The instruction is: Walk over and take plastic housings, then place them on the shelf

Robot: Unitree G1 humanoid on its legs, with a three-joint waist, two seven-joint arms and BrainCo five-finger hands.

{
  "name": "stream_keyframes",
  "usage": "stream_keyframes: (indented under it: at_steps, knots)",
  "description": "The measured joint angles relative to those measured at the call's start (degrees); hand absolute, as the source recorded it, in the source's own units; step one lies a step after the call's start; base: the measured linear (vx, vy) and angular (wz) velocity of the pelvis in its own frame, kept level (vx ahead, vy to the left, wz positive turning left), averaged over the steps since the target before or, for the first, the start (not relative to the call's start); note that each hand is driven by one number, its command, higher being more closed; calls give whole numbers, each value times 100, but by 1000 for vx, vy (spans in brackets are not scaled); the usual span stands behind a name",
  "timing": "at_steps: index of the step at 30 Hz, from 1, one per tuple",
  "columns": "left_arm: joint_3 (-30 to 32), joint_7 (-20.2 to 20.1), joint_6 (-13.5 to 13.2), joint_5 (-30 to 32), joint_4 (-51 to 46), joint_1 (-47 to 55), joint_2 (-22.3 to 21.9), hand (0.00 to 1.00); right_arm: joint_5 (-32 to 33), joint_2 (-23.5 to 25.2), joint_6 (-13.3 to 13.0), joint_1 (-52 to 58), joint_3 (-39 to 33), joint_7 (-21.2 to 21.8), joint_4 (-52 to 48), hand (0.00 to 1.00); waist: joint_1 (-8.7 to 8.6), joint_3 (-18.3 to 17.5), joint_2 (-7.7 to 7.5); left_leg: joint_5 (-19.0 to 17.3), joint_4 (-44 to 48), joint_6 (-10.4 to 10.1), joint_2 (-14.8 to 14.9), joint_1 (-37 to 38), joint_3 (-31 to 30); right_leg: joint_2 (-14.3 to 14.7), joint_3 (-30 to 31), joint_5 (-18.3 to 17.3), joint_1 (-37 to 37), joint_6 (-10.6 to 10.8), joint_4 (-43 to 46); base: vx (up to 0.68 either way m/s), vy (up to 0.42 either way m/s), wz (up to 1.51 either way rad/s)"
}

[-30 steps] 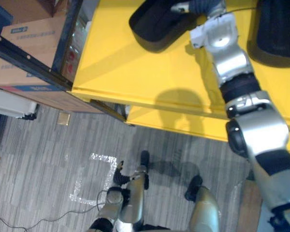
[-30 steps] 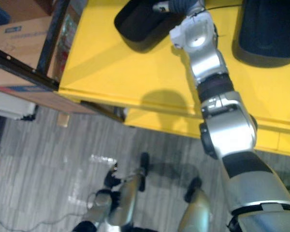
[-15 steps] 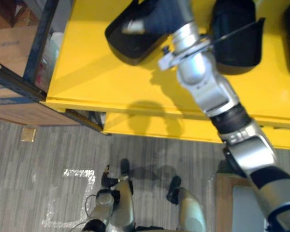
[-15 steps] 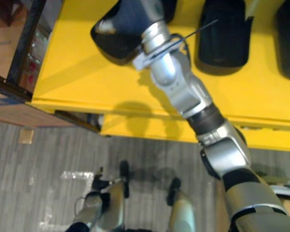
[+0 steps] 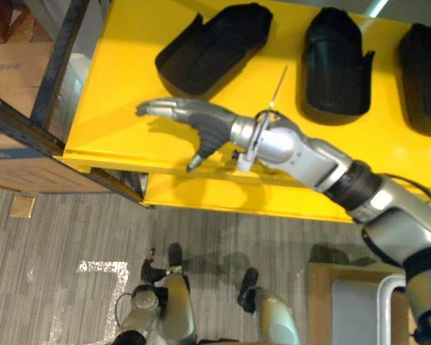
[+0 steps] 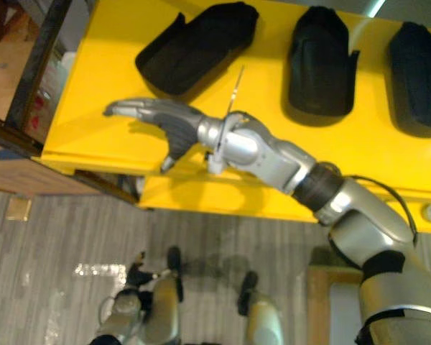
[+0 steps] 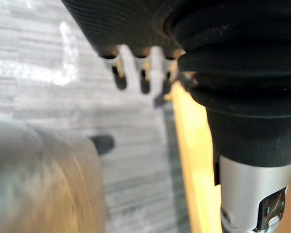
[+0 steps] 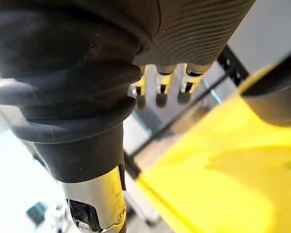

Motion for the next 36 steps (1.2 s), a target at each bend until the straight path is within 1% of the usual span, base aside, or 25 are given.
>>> stream_keyframes:
  at_steps: [4, 7, 9, 12, 13, 14, 17, 21, 23, 25, 27, 33, 36]
  knots:
    - [135, -4, -6, 43, 23, 1, 4, 0, -11, -191, 5, 1, 54, 114, 0, 0, 1, 0, 0, -10, 23, -14, 35, -43, 4, 37, 15, 2, -48, -3, 7, 1, 0, -1]
    - [163, 1, -3, 44, 71, -2, 63, 0, -327, -284, 11, 59, 39, 67, 1, 0, -2, 0, 0, -26, 76, -25, 65, -87, 11, 62, 39, 3, -95, -5, 30, 8, 3, -5]
    - [166, 9, 7, 44, 128, -1, 117, 0, -707, -298, 13, 267, -155, -146, 2, 0, 4, 0, 0, -80, 161, -25, 76, -86, 41, 65, 88, 2, -95, -5, 47, 12, 22, -8]
    - [189, 23, 61, 44, 215, 1, 125, 0, -1058, -297, 24, 544, -538, -401, 2, 0, 4, 0, 0, -116, 213, -19, 78, -85, 74, 57, 122, 2, -102, -5, 65, -2, 25, -7]
    - [200, 41, 70, 45, 244, 3, 138, 0, -1300, -292, 31, 648, -740, -615, 2, 0, 9, 0, -1, -116, 218, -19, 81, -88, 87, 56, 139, 2, -127, -5, 82, -12, 23, -5]
    - [203, 46, 89, 45, 261, 10, 143, 0, -1388, -290, 32, 693, -835, -702, 2, 0, 13, 0, 0, -116, 221, -19, 84, -89, 94, 56, 148, 1, -139, -6, 95, -15, 18, -8]
    - [216, 60, 176, 45, 337, 86, 155, 0, -1823, -263, 39, 865, -1265, -1178, 1, 0, 22, 0, 0, -128, 273, -13, 96, -128, 125, 58, 193, 1, -197, -6, 138, -6, 17, -6]
    - [214, 93, 177, 46, 338, 133, 160, 0, -2001, -257, 36, 963, -1498, -1494, -30, 0, 11, 0, 0, -190, 402, 2, 103, -171, 120, 52, 209, 1, -202, -6, 171, -2, 8, 0]
    - [213, 98, 177, 45, 337, 144, 157, 0, -2031, -255, 15, 1070, -1671, -1662, -325, 0, 23, 0, 0, -192, 408, 5, 93, -174, 115, 38, 208, 0, -202, -5, 181, -3, 16, 1]
    - [213, 100, 177, 45, 337, 164, 157, 0, -2030, -253, -28, 1107, -1685, -1786, -566, 0, 21, 0, 0, -192, 411, 5, 90, -174, 114, 34, 209, -1, -202, -6, 186, 0, 0, 0]
    - [213, 101, 177, 45, 336, 177, 158, 0, -2031, -251, -85, 1126, -1685, -1851, -669, 0, 23, 0, 0, -192, 414, 5, 90, -175, 108, 33, 208, -4, -203, -7, 193, 0, 0, 0]
    - [215, 122, 167, 43, 335, 194, 158, 0, -2022, -244, -89, 1119, -1675, -1869, -668, 0, 35, 0, 0, -238, 540, 13, 96, -269, 78, 31, 203, -7, -242, -10, 230, 0, 0, 0]
    - [216, 127, 152, 35, 324, 192, 163, 0, -2016, -244, -91, 912, -1445, -1797, -506, 0, 45, 0, 0, -254, 634, 16, 96, -411, 40, 23, 192, -7, -362, -10, 308, -10, 16, 2]
